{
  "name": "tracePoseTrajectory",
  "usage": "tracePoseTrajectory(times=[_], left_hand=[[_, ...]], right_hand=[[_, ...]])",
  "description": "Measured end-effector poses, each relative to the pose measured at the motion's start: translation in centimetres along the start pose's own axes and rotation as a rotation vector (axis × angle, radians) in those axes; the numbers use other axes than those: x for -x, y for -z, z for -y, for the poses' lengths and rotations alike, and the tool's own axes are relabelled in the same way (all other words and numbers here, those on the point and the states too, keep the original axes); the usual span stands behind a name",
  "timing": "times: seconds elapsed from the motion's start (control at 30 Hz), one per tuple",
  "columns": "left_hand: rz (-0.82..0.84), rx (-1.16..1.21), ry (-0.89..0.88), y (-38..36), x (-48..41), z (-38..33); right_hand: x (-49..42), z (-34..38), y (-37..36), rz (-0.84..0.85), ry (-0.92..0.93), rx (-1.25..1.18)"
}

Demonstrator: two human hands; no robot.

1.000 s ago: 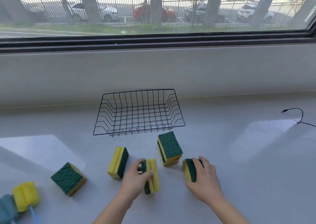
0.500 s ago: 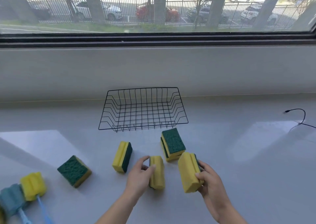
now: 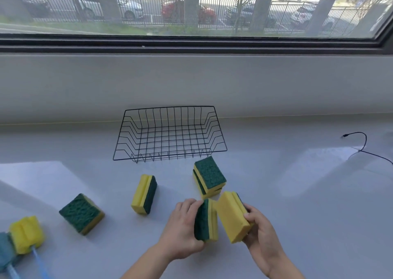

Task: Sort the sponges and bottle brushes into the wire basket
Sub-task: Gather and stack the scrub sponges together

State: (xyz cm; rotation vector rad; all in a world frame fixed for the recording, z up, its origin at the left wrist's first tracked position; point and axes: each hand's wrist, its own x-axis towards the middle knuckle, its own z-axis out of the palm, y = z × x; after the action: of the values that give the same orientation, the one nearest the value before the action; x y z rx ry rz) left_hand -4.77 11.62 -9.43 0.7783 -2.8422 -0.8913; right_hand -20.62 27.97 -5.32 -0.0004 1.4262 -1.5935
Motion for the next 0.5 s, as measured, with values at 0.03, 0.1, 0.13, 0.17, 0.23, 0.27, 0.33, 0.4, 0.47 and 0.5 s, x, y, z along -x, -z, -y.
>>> tracePoseTrajectory(times=[0.03,0.1,0.13,0.17,0.23,0.27,0.33,0.4,0.47,0.5], left_hand=[[0.008,-0.027,-0.007,-0.2,0.4,0.4],[0.041,-0.044,-0.019,-0.5,1.0,0.9],[0.058,-0.035,-0.02,-0.7,1.1,0.9],[0.067,-0.011,-0.007,-0.8,1.0,0.8],[0.051,0.057,0.018,-0.7,0.4,0.2],[0.036,0.074,0.015,-0.6,0.1,0.0],[0.007,0.057,0.002,-0.7,0.0,-0.1],[-0.05,0.034,0.018,-0.7,0.6,0.5],[-0.115,0.031,0.054,-0.5,1.1,1.2],[-0.122,0.033,0.063,-0.4,1.3,1.5]], right_hand=[[-0.1,-0.1,0.0,-0.007,0.0,0.006],[-0.2,-0.3,-0.1,-0.014,0.014,0.026],[-0.3,-0.5,-0.3,-0.011,0.029,0.042],[-0.3,-0.6,-0.5,-0.004,0.045,0.061],[-0.4,-0.7,-0.7,0.003,0.08,0.076],[-0.5,-0.8,-0.7,-0.003,0.092,0.075],[-0.5,-0.8,-0.7,-0.017,0.092,0.08],[-0.5,-1.0,-0.8,-0.026,0.089,0.104],[-0.4,-1.2,-1.3,-0.048,0.111,0.161],[-0.4,-1.3,-1.7,-0.064,0.136,0.205]])
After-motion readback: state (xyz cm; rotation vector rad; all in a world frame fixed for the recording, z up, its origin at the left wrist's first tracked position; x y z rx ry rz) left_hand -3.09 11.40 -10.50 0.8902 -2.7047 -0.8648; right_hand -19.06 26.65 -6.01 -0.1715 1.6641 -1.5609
